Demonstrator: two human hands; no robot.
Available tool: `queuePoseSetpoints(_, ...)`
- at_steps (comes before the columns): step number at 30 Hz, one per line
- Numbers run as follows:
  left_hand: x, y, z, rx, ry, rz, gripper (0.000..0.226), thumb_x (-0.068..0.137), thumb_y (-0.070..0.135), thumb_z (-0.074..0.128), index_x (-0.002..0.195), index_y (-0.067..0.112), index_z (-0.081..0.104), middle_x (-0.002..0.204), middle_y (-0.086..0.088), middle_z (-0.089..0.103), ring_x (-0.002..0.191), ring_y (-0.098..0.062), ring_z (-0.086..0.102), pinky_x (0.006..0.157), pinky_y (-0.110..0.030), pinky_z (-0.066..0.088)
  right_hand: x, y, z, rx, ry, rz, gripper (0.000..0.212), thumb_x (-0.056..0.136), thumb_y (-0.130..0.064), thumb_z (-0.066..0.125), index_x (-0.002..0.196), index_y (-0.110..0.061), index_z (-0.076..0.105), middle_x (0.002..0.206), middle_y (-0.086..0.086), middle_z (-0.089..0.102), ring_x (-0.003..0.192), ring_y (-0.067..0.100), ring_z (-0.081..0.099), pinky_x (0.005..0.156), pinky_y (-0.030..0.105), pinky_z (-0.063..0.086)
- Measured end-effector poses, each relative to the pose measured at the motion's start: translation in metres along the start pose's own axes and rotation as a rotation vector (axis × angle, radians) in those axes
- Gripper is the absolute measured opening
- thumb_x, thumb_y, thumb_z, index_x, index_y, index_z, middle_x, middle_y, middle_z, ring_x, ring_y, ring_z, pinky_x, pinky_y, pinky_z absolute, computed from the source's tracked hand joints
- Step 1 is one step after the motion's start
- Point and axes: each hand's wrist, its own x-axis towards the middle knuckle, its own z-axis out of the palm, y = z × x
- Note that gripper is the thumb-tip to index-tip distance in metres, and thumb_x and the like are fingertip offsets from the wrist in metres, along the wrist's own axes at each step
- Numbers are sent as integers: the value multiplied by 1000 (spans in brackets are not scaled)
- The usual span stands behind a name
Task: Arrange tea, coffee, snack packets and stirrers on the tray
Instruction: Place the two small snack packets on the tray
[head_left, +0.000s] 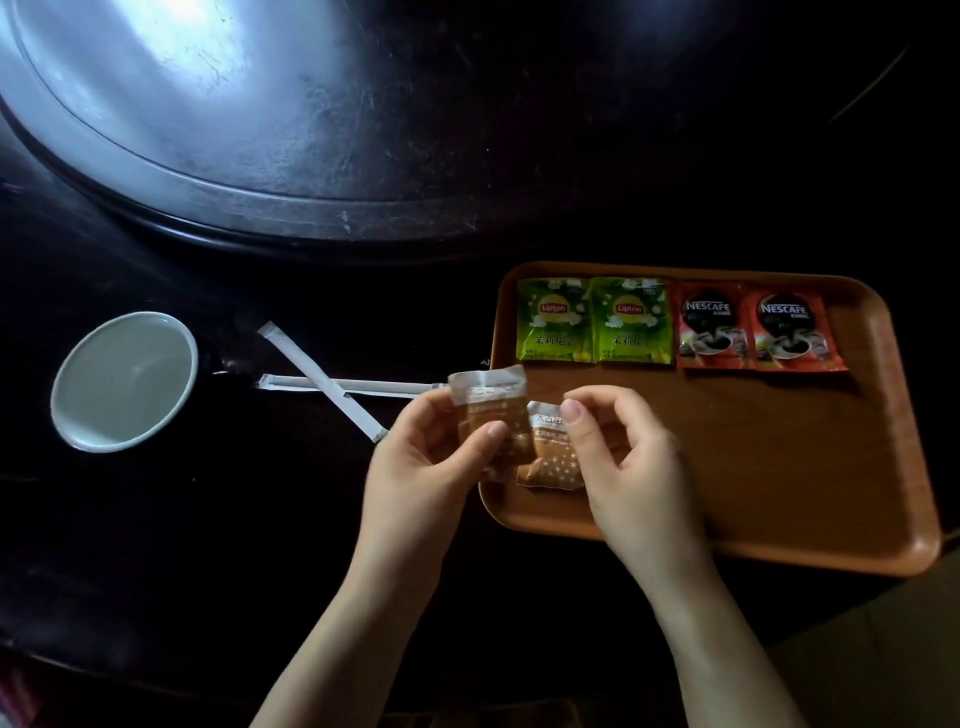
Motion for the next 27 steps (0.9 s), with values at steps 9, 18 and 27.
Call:
queuePoseSetpoints(9, -7, -1, 21, 50, -80, -10, 22, 76, 6, 66, 97, 8, 67, 89, -8, 74, 80, -14, 70, 63, -20, 52, 0, -2, -10, 383, -55, 182, 8, 82, -14, 64, 81, -18, 71, 80, 9, 74, 78, 27, 71, 70, 47, 59)
queuePoseSetpoints(18, -9, -2, 32, 112, -57, 25, 20, 73, 6, 70, 93, 11, 68, 82, -6, 75, 75, -11, 70, 62, -17, 52, -1, 2, -27, 423, -65, 259, 9, 82, -12, 63, 87, -17, 68, 78, 1, 71, 64, 4, 65, 51, 14, 50)
queuePoseSetpoints(27, -3, -20, 26, 1033, -78, 517, 35, 69, 18, 68, 104, 14, 66, 110, 2, 67, 103, -12, 57, 89, -12, 36, -3, 21, -47, 145, 60, 318, 7, 82, -17, 64, 87, -22, 63, 82, -1, 68, 73, 11, 62, 65, 25, 50)
